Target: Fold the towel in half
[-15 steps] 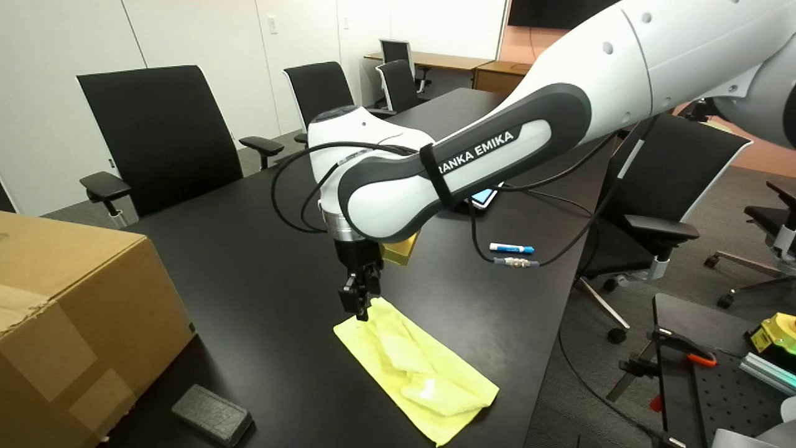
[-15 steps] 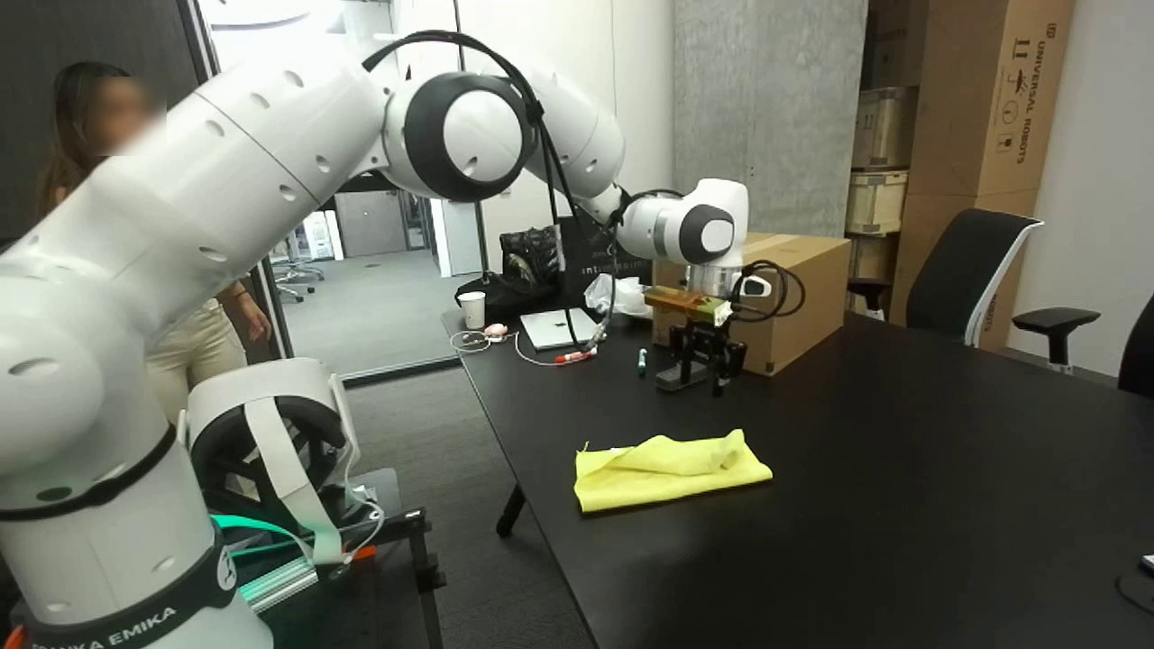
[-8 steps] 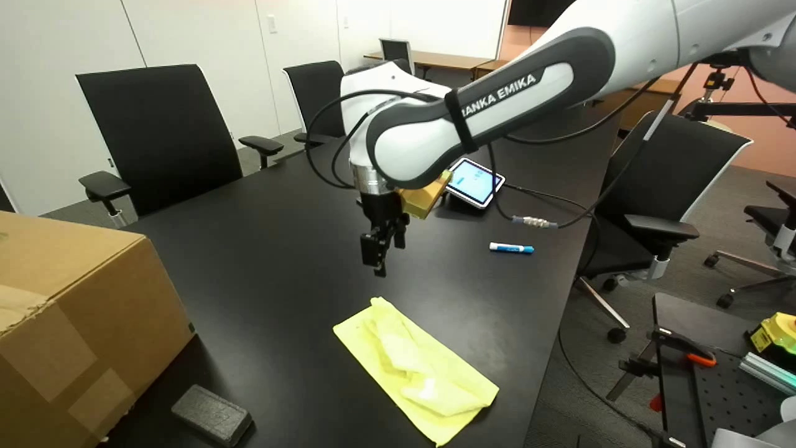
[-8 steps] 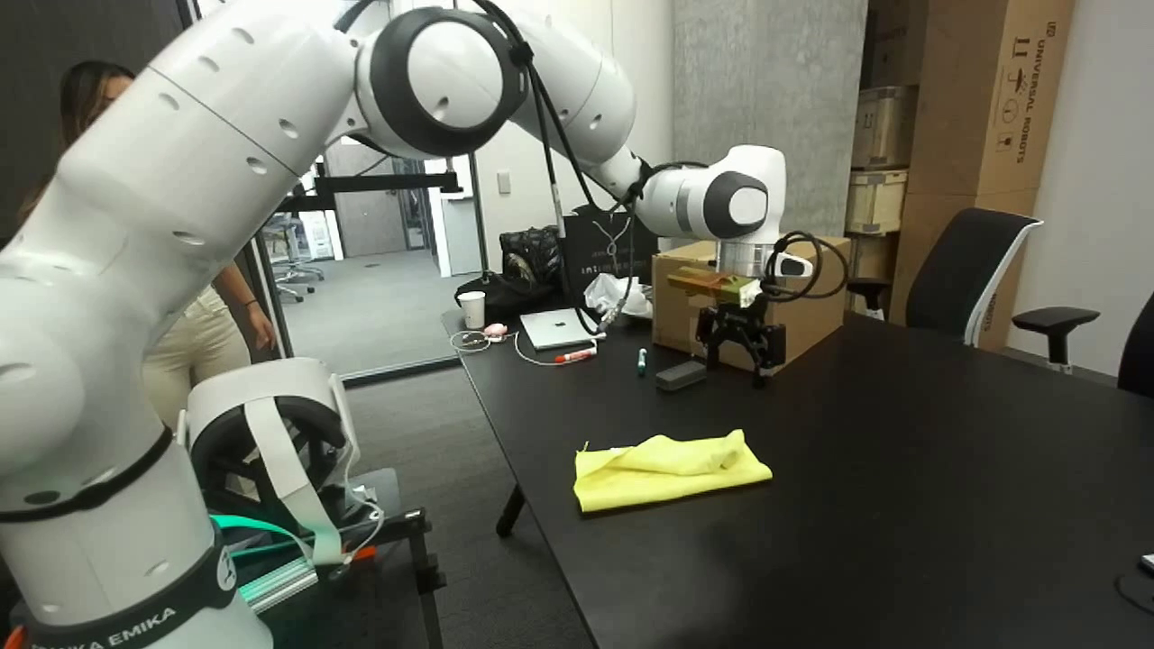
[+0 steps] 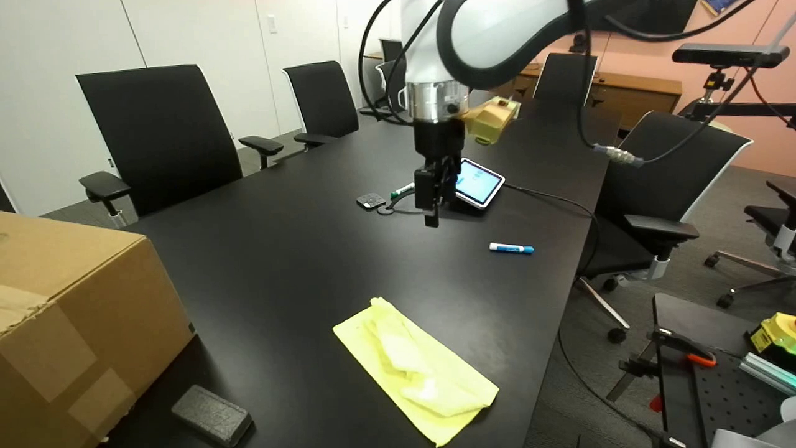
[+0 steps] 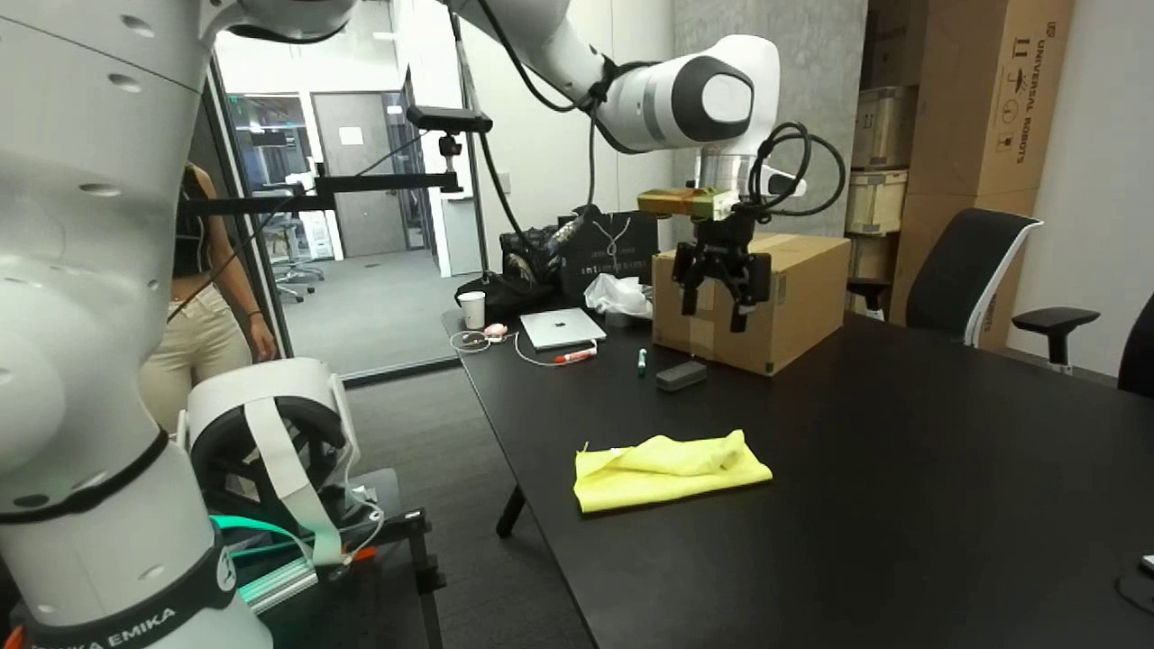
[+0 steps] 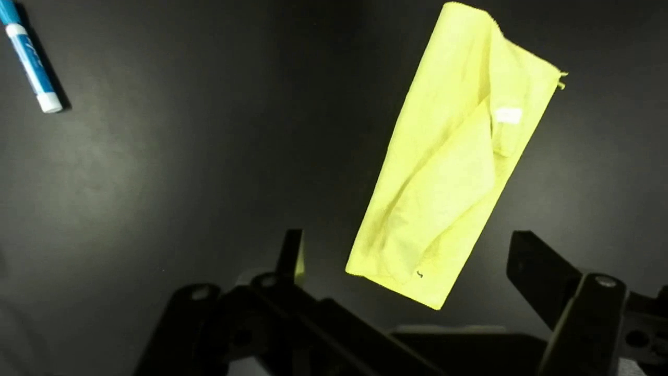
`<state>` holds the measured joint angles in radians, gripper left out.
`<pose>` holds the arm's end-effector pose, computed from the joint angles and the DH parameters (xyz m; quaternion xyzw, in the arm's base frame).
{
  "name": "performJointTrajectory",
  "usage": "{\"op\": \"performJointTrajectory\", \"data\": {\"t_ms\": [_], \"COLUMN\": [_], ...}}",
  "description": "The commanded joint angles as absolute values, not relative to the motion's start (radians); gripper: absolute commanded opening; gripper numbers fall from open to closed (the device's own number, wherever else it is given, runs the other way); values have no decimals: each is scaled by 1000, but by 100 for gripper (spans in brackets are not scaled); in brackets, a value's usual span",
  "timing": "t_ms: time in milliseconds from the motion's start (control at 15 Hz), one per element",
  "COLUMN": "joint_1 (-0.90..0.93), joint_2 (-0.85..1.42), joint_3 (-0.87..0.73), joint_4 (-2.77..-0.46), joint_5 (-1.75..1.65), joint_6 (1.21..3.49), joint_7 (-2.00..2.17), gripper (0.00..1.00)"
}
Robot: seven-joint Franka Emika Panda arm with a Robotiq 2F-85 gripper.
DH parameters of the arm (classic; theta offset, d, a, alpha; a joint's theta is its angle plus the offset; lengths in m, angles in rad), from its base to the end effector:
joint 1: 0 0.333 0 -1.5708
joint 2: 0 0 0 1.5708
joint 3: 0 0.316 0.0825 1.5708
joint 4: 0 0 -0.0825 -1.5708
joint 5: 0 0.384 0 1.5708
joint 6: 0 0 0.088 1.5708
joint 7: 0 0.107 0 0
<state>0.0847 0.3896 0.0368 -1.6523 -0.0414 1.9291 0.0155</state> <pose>0.6472 0.0737 0.3771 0.9965 0.0602 -0.0553 0.0157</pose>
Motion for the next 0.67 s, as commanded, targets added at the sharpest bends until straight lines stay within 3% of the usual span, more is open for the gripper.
{"op": "performJointTrajectory", "data": {"t_ms": [0, 600], "joint_1": [84, 113], "joint_2": [156, -309], "joint_3": [59, 117], "joint_4": [-1839, -2069], "joint_5": [-23, 9], "joint_6": [1908, 1720], "joint_7": [1, 74], "gripper": [100, 100]}}
